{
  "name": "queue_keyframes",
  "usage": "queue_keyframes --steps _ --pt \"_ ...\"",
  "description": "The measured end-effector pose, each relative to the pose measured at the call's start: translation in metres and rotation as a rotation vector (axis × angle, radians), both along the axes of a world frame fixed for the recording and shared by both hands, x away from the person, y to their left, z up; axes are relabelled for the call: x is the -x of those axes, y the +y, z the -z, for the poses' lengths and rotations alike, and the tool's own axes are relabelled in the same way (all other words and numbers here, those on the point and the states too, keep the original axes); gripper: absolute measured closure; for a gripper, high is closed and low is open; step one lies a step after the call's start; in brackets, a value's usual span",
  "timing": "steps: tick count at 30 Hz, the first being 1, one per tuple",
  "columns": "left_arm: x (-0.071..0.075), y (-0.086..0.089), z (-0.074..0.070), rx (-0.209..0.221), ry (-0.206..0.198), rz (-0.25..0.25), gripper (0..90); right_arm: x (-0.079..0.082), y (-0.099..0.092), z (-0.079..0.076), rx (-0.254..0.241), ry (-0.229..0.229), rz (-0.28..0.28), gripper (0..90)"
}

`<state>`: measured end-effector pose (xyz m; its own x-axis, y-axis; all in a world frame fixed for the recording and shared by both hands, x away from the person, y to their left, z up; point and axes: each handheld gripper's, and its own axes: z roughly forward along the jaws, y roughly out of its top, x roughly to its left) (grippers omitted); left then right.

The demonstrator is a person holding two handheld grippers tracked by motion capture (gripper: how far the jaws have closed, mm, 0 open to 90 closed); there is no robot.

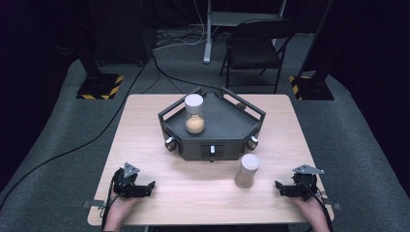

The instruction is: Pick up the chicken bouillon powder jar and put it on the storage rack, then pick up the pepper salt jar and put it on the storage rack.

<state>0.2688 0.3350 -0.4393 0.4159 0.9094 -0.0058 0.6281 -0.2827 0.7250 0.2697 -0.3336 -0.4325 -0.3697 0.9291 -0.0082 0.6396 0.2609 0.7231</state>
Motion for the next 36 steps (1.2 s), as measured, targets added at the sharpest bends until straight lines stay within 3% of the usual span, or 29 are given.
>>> queue_keyframes --steps 10,22,29,36 --pt "-0.002 0.0 0.0 0.003 0.0 0.001 0.5 -0.001 0.0 -0.001 0.0 0.003 -0.002 0.0" --pt "-0.002 0.0 0.0 0.003 0.0 0.002 0.5 -0.001 0.003 -0.012 0.002 0.027 0.022 10.6" --pt "-0.002 0.0 0.0 0.002 0.0 0.003 0.5 0.014 -0.005 -0.023 -0.084 -0.036 -0.016 11.8" --pt "-0.002 0.0 0.0 0.002 0.0 0.003 0.5 0.02 -0.003 -0.037 -0.141 -0.06 -0.082 13.8"
